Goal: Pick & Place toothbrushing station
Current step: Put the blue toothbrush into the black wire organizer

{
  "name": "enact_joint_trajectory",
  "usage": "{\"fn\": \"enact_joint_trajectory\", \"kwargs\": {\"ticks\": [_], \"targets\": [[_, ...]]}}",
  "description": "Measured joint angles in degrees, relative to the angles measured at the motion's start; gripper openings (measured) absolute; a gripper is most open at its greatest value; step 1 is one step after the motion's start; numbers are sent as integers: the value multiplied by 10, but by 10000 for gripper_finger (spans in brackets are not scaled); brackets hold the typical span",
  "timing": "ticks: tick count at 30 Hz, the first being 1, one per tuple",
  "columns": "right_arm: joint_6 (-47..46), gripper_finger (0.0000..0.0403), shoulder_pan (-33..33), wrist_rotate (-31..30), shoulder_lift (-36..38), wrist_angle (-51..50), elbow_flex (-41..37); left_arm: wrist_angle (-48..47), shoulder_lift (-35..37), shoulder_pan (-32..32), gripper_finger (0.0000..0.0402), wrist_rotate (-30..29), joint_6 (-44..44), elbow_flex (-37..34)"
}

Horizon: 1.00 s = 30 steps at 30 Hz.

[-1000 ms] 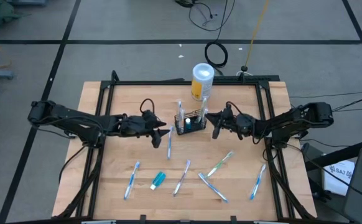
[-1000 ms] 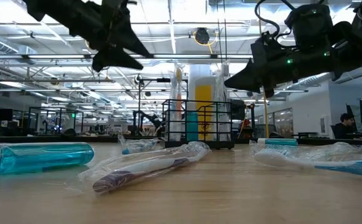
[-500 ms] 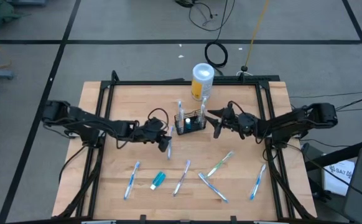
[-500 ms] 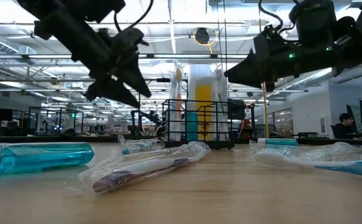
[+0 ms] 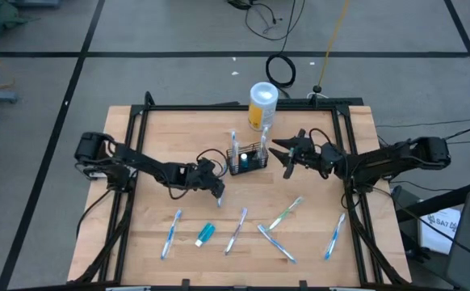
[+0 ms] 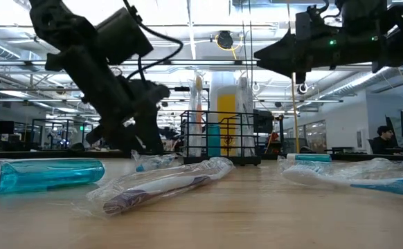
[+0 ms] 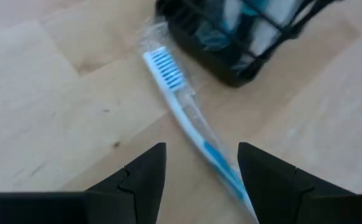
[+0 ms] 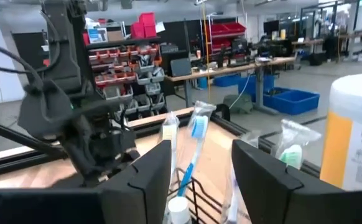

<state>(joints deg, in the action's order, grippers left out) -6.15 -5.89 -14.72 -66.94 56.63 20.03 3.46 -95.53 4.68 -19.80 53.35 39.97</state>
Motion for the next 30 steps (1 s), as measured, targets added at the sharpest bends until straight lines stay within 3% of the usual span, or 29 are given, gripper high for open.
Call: {"fn": "enact_joint_trajectory", "kwargs": {"ticks": [14, 30], "targets": [[40, 162, 0, -1, 7, 0, 0, 2, -13, -49, 201, 12, -12, 0], [-7, 161, 0, 0, 7, -43, 0, -35, -8, -87, 8, -2, -20, 1]]}}
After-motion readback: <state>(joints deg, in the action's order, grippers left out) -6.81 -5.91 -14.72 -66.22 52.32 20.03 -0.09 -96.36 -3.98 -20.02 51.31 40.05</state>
